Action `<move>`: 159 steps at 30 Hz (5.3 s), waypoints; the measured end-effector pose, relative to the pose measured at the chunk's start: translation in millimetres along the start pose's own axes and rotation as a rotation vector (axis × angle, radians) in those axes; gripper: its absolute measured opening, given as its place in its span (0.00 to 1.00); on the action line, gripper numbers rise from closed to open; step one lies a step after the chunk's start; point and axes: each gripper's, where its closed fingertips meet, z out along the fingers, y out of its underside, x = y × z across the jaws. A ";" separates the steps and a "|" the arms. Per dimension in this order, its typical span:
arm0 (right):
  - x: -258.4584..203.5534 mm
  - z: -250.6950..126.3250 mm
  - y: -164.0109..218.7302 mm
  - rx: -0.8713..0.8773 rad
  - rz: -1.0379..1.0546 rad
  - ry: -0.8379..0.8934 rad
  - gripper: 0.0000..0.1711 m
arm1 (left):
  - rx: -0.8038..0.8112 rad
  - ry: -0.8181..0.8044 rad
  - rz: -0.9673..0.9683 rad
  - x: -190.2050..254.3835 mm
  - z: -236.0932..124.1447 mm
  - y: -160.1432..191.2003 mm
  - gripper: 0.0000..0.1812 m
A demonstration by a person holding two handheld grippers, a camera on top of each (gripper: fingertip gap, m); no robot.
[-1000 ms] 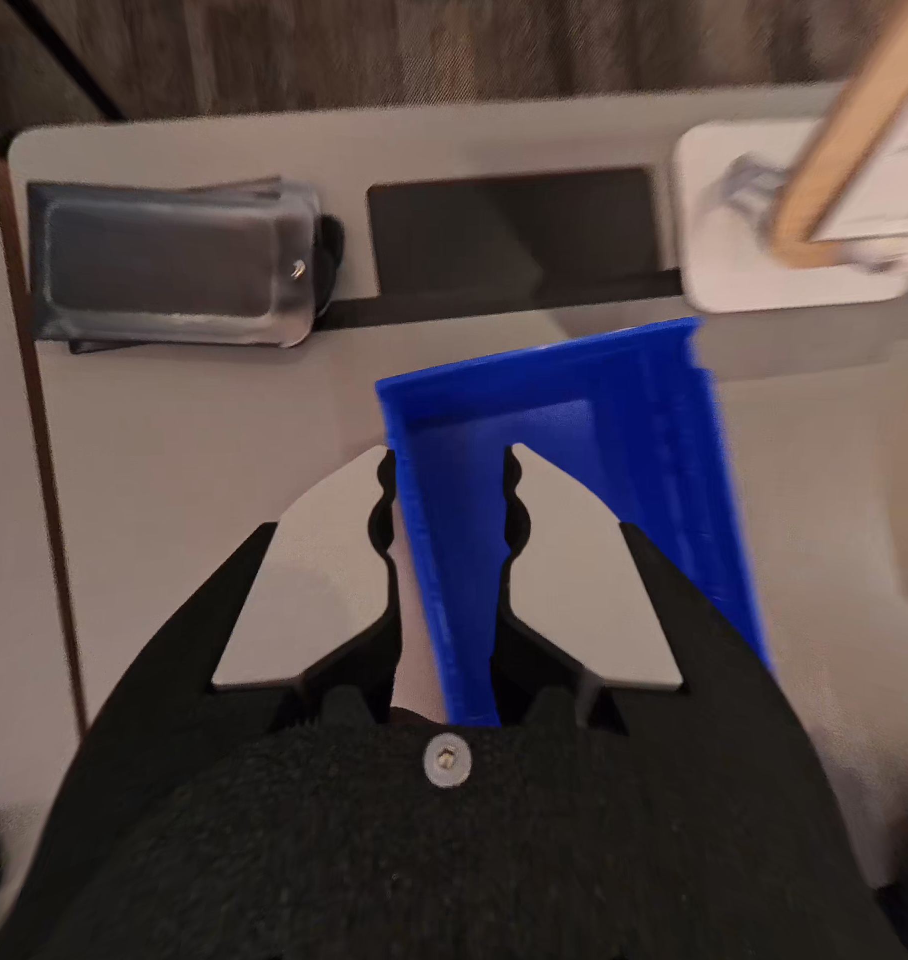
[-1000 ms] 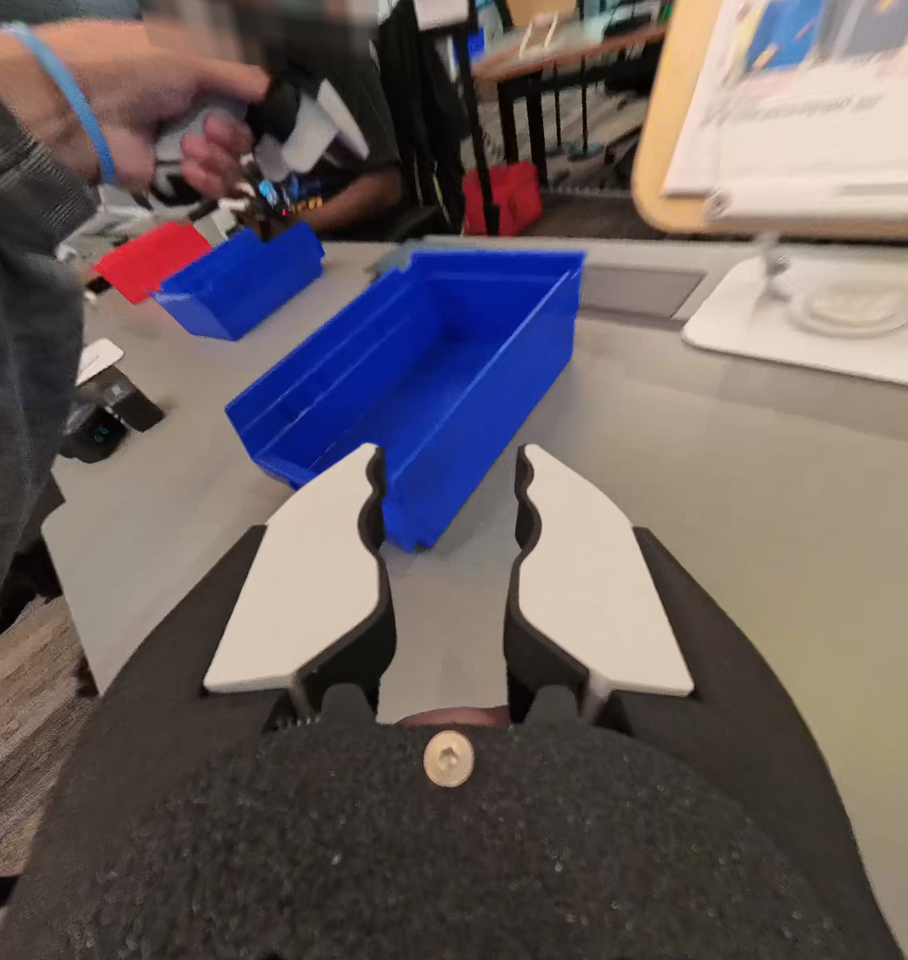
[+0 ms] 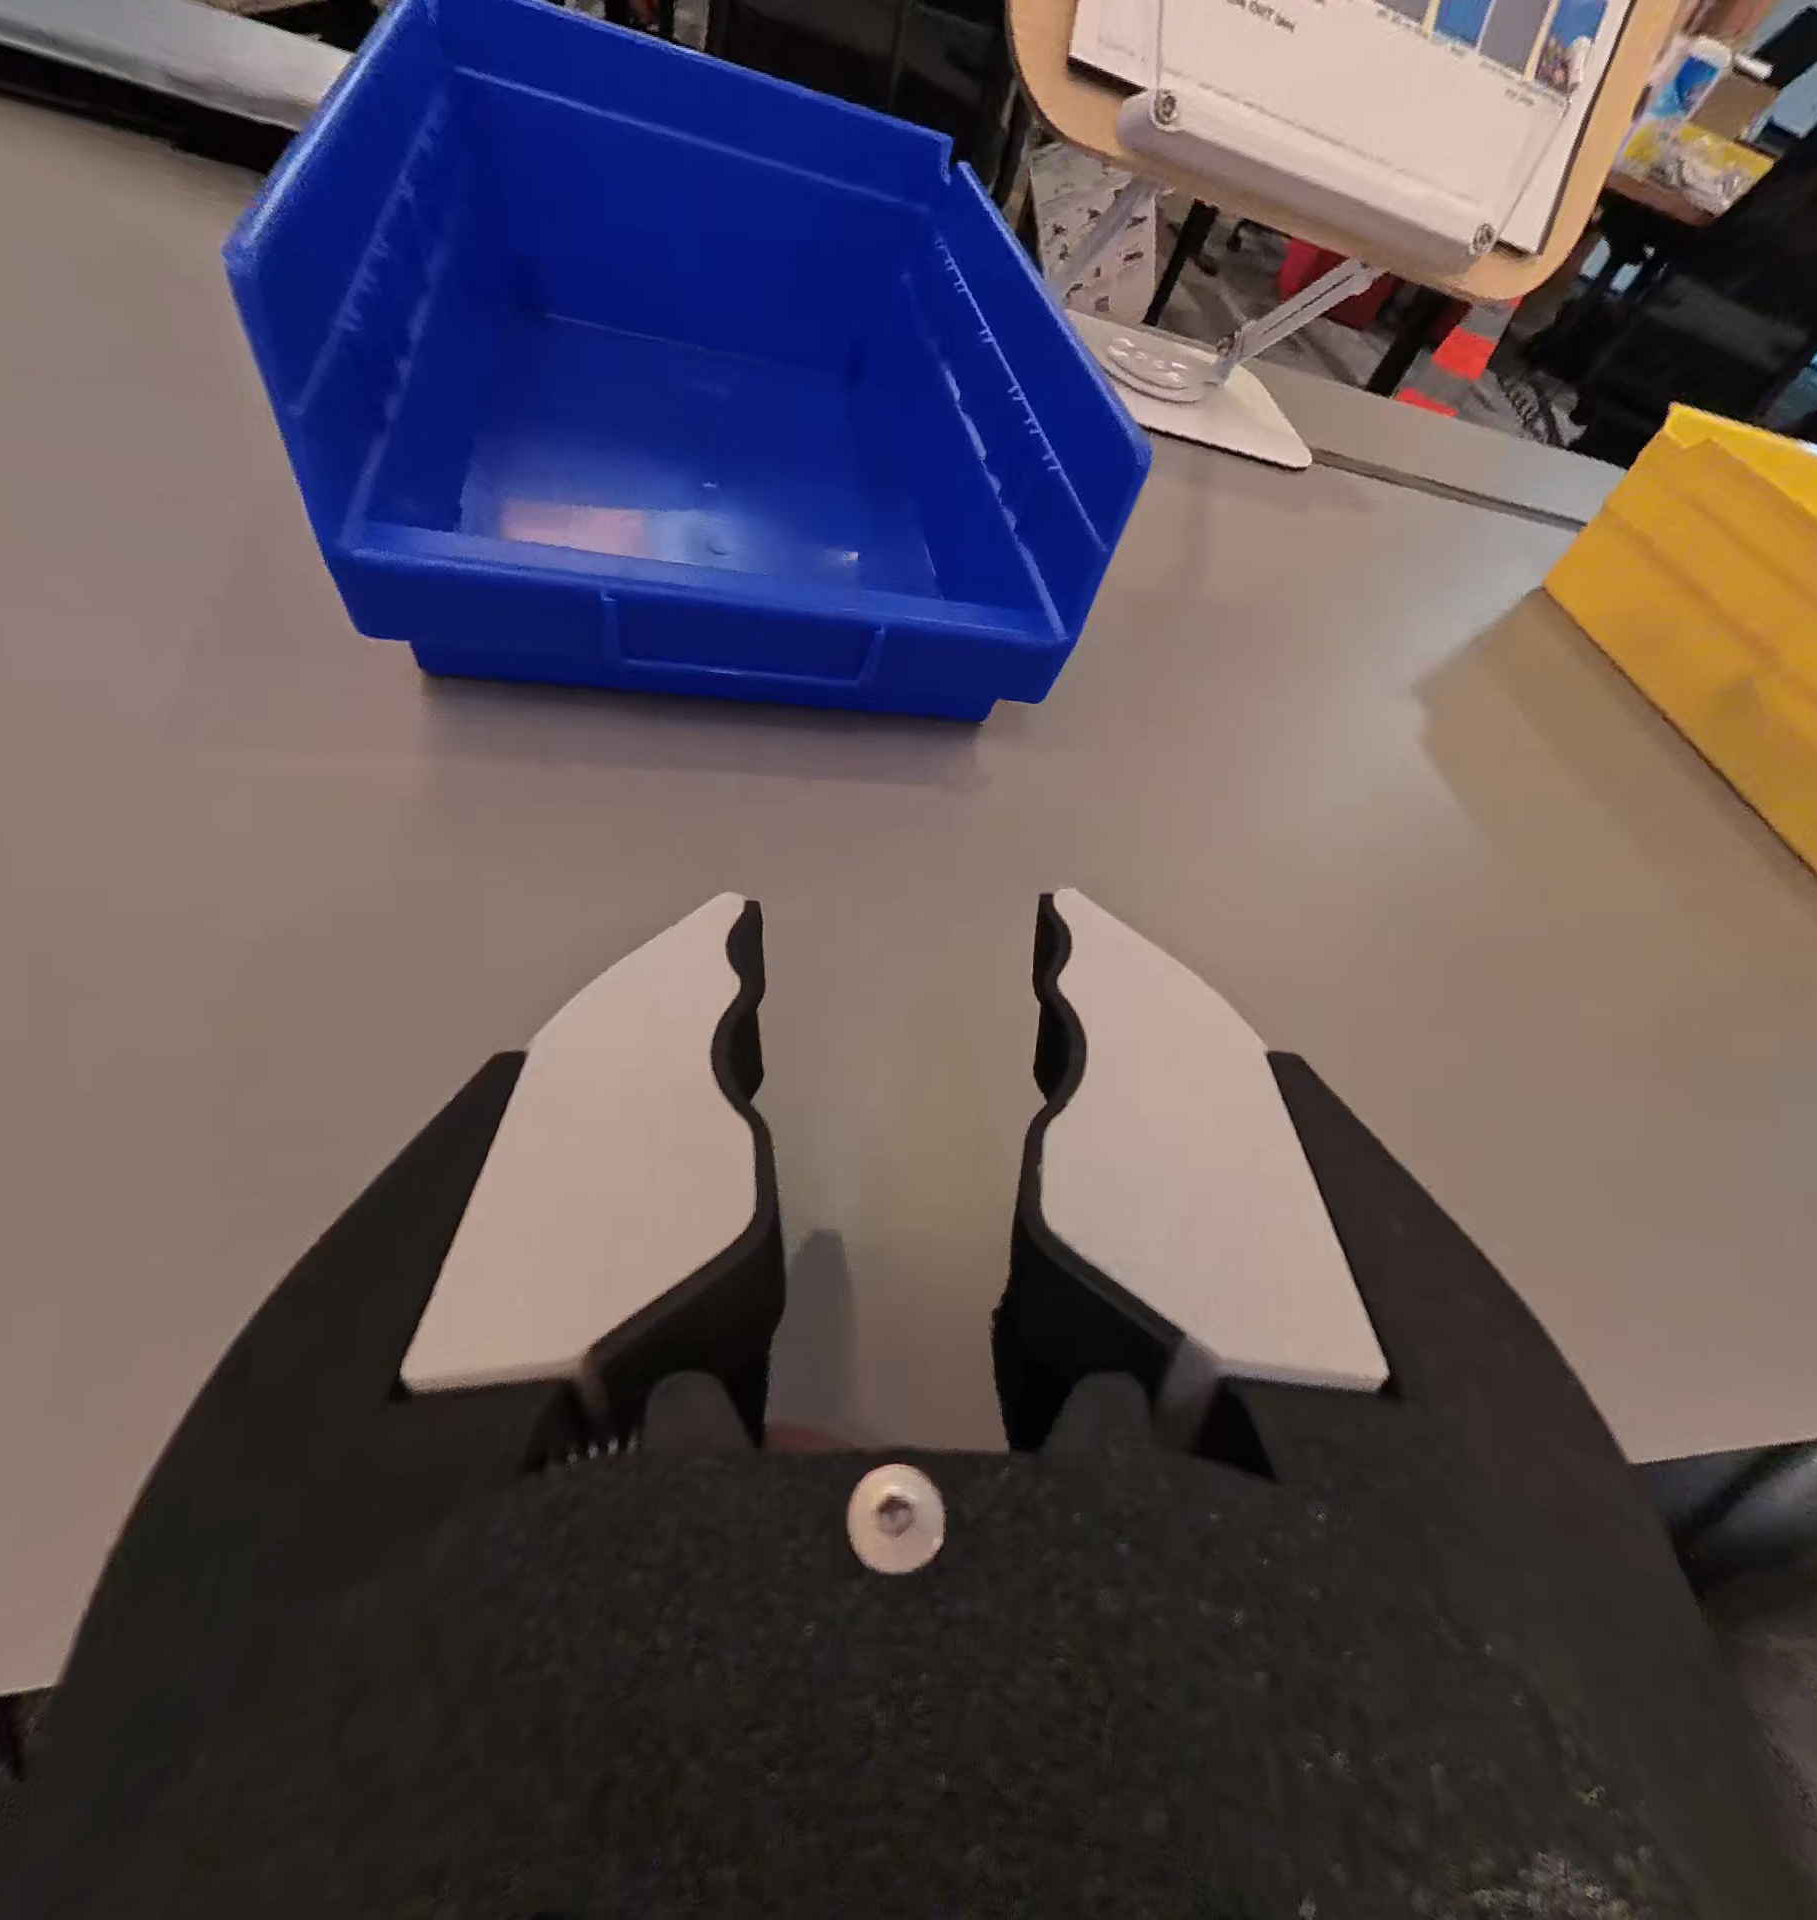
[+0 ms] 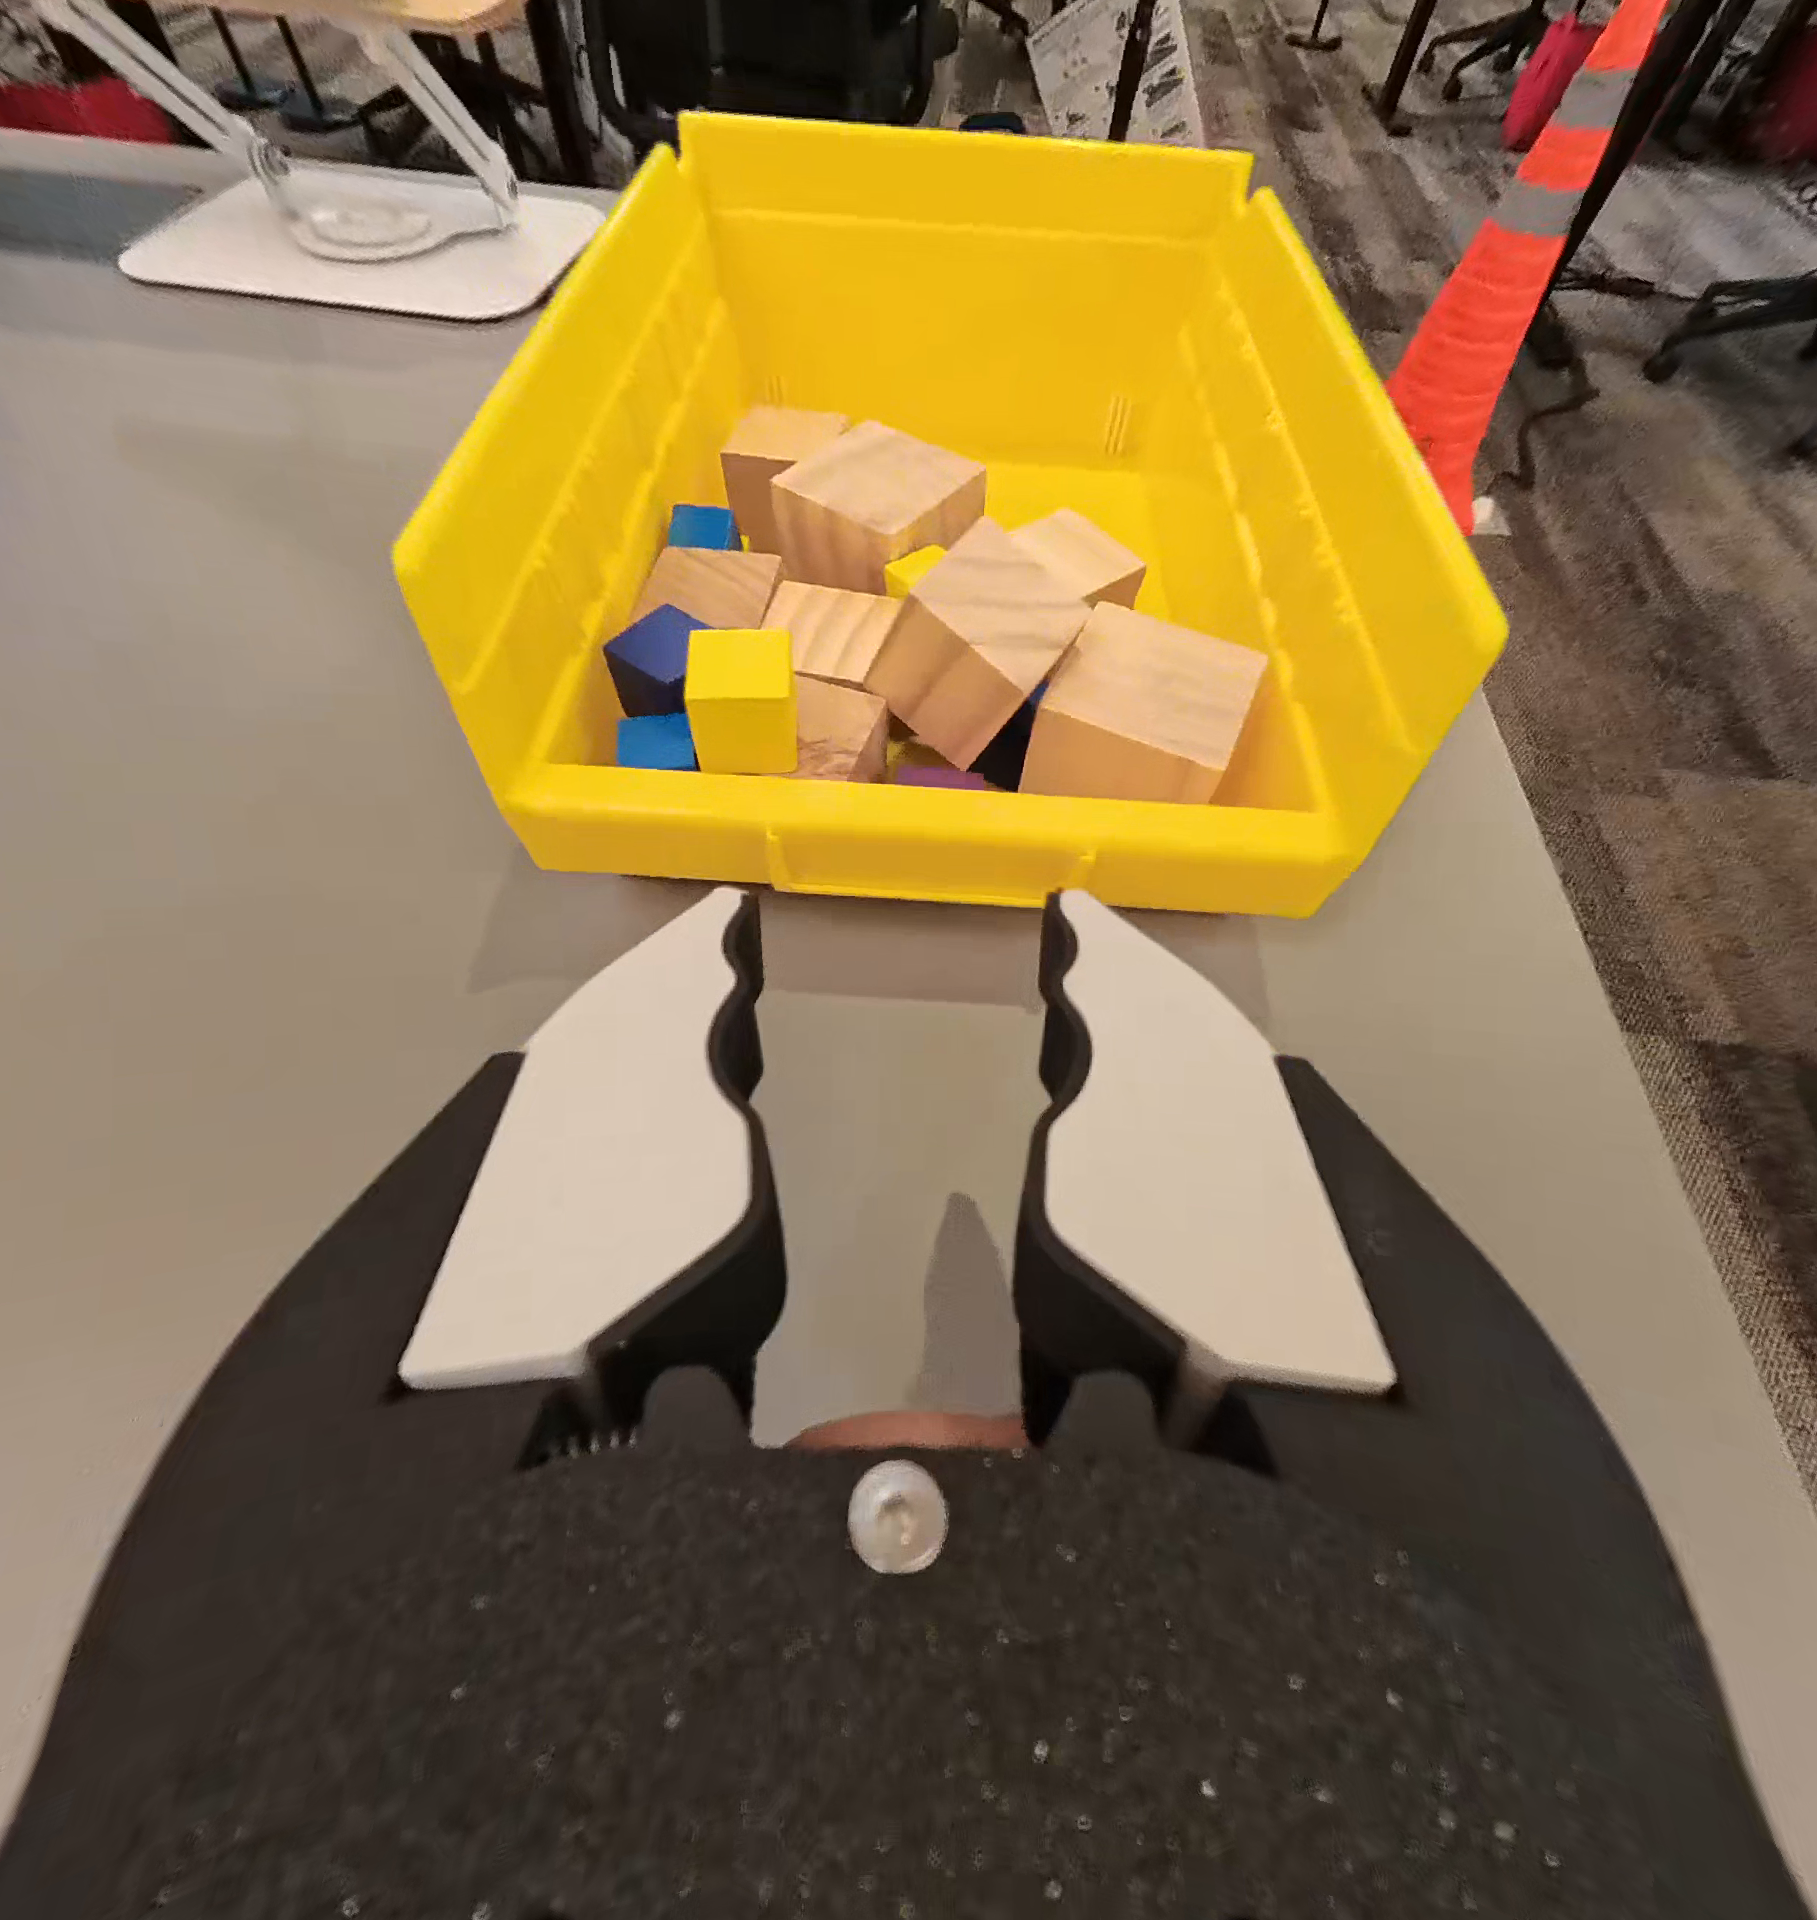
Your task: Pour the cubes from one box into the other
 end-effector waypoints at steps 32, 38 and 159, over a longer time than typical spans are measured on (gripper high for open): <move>8.6 -7.5 -6.5 0.070 0.107 0.003 0.30 | -0.050 0.471 0.173 301.8 36.3 -2.2 0.33; 23.5 -12.4 -5.5 0.066 0.035 0.058 0.30 | -0.228 0.476 0.259 448.6 142.6 68.7 0.35; -2.1 1.5 -128.5 0.170 0.233 0.055 0.01 | 0.239 -0.010 0.443 392.5 126.0 -103.9 0.02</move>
